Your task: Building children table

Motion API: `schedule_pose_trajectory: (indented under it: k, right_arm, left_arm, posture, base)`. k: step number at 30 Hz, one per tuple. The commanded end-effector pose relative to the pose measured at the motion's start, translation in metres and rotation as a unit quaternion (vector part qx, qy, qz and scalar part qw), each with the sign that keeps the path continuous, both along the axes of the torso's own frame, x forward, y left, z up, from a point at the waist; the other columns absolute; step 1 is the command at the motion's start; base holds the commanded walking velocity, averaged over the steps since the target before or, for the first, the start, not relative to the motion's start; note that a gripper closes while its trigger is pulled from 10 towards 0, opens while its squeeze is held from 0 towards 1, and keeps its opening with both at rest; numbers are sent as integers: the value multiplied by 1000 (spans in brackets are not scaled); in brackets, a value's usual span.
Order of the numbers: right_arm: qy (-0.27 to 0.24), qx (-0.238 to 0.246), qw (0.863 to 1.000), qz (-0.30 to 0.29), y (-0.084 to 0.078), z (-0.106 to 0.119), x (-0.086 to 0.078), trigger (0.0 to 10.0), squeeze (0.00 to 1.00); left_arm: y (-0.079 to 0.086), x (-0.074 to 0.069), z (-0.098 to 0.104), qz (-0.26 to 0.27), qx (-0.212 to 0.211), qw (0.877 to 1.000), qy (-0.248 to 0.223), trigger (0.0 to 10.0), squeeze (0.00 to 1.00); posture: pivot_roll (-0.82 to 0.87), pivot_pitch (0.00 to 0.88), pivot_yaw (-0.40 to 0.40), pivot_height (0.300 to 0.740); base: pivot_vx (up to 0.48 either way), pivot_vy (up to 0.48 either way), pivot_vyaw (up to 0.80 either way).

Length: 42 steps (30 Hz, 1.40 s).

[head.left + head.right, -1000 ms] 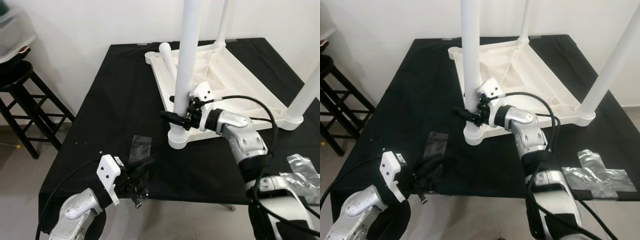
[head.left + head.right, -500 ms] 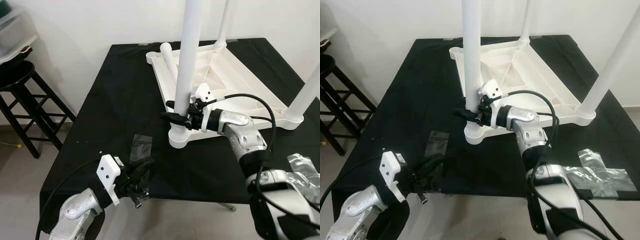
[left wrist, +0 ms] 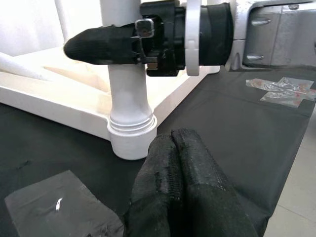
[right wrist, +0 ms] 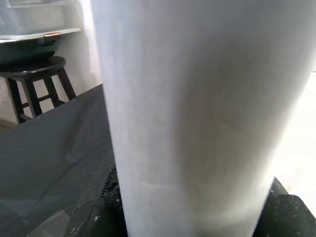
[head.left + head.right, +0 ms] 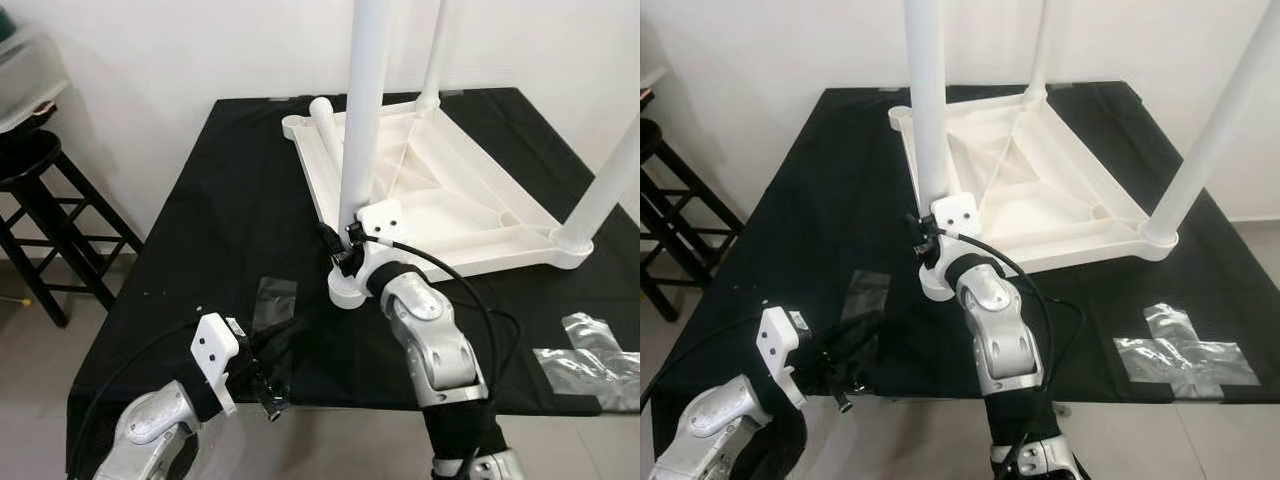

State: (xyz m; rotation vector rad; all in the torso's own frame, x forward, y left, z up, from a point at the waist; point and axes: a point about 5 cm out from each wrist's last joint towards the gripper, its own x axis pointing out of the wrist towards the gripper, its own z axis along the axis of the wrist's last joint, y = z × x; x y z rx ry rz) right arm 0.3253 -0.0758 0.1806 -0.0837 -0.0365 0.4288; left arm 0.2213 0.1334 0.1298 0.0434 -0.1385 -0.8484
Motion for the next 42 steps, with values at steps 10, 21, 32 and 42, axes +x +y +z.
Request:
schedule_pose_trajectory:
  k: [10, 21, 32, 42]
  right_arm:
    - [56, 13, 998, 12, 10, -3, -6, 10000, 1000]
    - [-11, 10, 953, 302, 13, 30, 1, 10000, 0]
    - [11, -48, 918, 393, -2, 31, 33, 8627, 0]
    - [27, -41, 910, 411, -14, 28, 39, 0, 0]
  left_arm:
    - [1, 0, -2, 3, 2, 1000, 4, 0, 0]
    - [0, 0, -1, 2, -1, 1000, 2, 0, 0]
    - [0, -1, -1, 3, 1, 1000, 2, 0, 0]
    - [-1, -2, -1, 2, 1, 1000, 3, 0, 0]
  posture:
    - [13, 101, 21, 740]
    - [20, 103, 18, 740]
    - [38, 107, 14, 740]
    - [38, 105, 16, 740]
  base:
    - [0, 0, 0]
    - [0, 0, 0]
    - [0, 0, 0]
    - [0, 0, 0]
